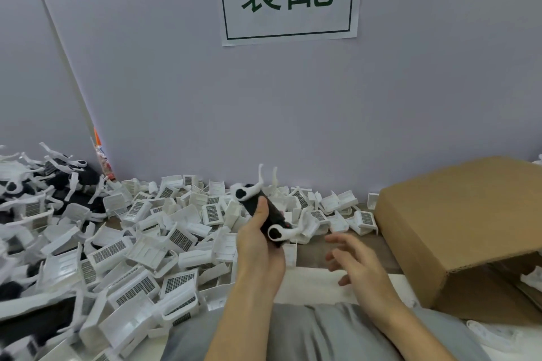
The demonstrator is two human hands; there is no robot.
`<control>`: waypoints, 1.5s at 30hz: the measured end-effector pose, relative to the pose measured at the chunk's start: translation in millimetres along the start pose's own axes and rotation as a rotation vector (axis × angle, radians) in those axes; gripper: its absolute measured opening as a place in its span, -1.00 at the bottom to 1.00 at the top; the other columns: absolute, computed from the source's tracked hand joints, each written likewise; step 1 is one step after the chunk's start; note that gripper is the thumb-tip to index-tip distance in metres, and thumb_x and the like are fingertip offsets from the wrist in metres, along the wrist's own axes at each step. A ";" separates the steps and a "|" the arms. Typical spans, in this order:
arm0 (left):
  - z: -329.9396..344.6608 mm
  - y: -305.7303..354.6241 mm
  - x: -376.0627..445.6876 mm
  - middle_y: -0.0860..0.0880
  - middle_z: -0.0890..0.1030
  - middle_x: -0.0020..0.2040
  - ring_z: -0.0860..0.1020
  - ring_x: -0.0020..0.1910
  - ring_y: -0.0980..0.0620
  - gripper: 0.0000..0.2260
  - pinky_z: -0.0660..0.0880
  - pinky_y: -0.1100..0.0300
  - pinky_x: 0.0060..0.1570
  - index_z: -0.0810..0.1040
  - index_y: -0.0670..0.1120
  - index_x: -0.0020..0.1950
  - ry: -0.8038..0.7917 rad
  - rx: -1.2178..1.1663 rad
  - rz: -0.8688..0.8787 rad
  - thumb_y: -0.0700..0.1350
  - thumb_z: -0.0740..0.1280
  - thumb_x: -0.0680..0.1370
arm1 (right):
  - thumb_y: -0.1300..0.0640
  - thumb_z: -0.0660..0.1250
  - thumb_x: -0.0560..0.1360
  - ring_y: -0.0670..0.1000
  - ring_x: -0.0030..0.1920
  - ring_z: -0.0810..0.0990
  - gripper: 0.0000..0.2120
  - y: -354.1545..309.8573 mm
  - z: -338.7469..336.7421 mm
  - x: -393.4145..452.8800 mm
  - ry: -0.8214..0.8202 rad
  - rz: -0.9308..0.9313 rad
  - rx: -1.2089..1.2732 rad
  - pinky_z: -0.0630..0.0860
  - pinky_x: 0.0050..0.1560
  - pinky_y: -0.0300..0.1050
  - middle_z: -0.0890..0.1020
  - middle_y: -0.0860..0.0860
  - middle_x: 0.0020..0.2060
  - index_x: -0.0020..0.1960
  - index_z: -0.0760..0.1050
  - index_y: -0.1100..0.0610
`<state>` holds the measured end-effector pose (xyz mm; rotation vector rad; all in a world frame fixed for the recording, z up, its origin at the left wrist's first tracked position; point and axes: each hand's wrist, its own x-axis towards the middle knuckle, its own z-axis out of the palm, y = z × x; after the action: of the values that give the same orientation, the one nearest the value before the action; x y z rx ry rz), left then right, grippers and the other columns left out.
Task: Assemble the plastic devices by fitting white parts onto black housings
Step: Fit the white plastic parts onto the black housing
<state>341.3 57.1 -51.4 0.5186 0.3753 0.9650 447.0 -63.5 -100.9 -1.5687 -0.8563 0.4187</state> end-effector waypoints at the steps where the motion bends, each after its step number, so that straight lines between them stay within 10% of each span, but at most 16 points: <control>1: 1.1 8.8 -0.1 -0.09 0.61 -0.17 0.62 -0.23 0.00 -0.82 0.59 0.12 -0.14 0.61 -0.16 0.00 -0.002 0.012 0.037 -0.11 0.41 0.45 | 0.28 0.30 0.56 -0.18 -0.20 0.59 -0.76 0.6 1.6 -0.3 -0.006 -0.032 -0.066 0.43 -0.17 -0.26 0.66 -0.03 -0.15 0.01 0.61 -0.03; 5: -5.4 31.0 5.0 -0.07 0.69 -0.10 0.66 -0.08 -0.05 -0.74 0.59 -0.01 0.10 0.61 -0.15 -0.01 0.133 0.120 0.143 -0.07 0.53 0.41 | 0.29 0.36 0.51 -0.19 -0.10 0.58 -0.77 5.7 9.0 -1.2 -0.021 -0.143 -0.352 0.40 -0.15 -0.40 0.66 -0.13 -0.11 -0.01 0.63 -0.03; 10: -12.6 22.8 11.4 -0.02 0.67 -0.22 0.68 -0.24 0.03 -0.67 0.62 0.16 -0.25 0.61 -0.10 -0.11 0.285 0.317 0.175 0.15 0.54 0.43 | 0.15 0.28 0.60 -0.22 0.14 0.53 -0.78 11.2 14.2 0.8 -0.118 -0.200 -0.512 0.43 0.09 -0.28 0.59 -0.23 0.05 0.13 0.56 -0.14; 16: -11.5 5.6 11.5 -0.12 0.68 0.12 0.63 0.15 -0.12 -0.74 0.51 -0.14 0.28 0.61 -0.08 0.17 0.192 0.290 0.076 0.05 0.35 0.58 | -0.12 0.11 0.63 -0.11 0.20 0.35 -0.71 -1.2 28.5 14.2 -0.222 -0.143 -0.757 0.32 0.28 -0.05 0.44 -0.20 0.07 0.29 0.47 -0.26; 21: -9.8 1.3 9.5 -0.13 0.68 0.09 0.64 0.10 -0.09 -0.73 0.57 -0.03 0.09 0.60 -0.11 0.19 0.195 0.299 0.092 0.02 0.35 0.59 | -0.11 0.05 0.61 0.05 0.10 0.35 -0.64 -14.3 53.8 25.5 -0.281 -0.054 -0.892 0.33 0.17 0.05 0.42 -0.04 -0.08 -0.33 0.30 -0.07; 25: -12.3 0.3 11.9 -0.05 0.66 -0.05 0.62 -0.08 0.03 -0.92 0.47 0.16 -0.24 0.57 0.00 0.04 0.185 0.327 0.131 -0.02 0.33 0.61 | 0.13 0.17 0.50 0.08 -0.24 0.38 -0.66 -13.1 53.6 27.4 -0.164 -0.095 -0.844 0.28 -0.27 -0.11 0.35 0.05 -0.38 -0.43 0.23 0.11; 33: -11.1 -14.9 5.8 -0.11 0.71 -0.10 0.67 -0.17 -0.04 -0.81 0.56 0.19 -0.38 0.64 -0.10 0.03 0.084 0.546 0.091 -0.01 0.46 0.53 | 0.36 0.31 0.47 0.00 -0.17 0.57 -0.75 -2.7 4.8 2.9 0.390 -0.060 -0.432 0.37 -0.20 -0.28 0.62 -0.03 -0.22 0.02 0.54 0.04; 40: -5.2 -41.1 -4.8 -0.08 0.65 -0.24 0.64 -0.24 -0.09 -0.81 0.62 -0.04 -0.15 0.65 -0.16 -0.04 -0.103 0.875 0.091 -0.09 0.54 0.46 | 0.38 0.33 0.46 0.01 -0.14 0.47 -0.69 2.5 -4.7 2.6 0.423 -0.111 -0.477 0.28 -0.07 -0.20 0.53 0.04 -0.14 0.15 0.62 0.18; 45: -9.0 -47.4 -3.6 0.00 0.67 -0.10 0.63 -0.17 0.12 -0.83 0.53 0.36 -0.25 0.59 -0.07 0.08 -0.210 1.003 0.057 -0.12 0.47 0.51 | 0.38 0.33 0.47 0.00 -0.04 0.48 -0.69 1.2 -4.1 6.2 0.462 -0.159 -0.423 0.28 -0.05 -0.33 0.50 0.05 -0.01 0.19 0.60 0.22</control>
<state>366.8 34.3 -85.5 1.5326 0.6505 0.7148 454.3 -61.9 -100.0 -1.8640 -0.7248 -0.2549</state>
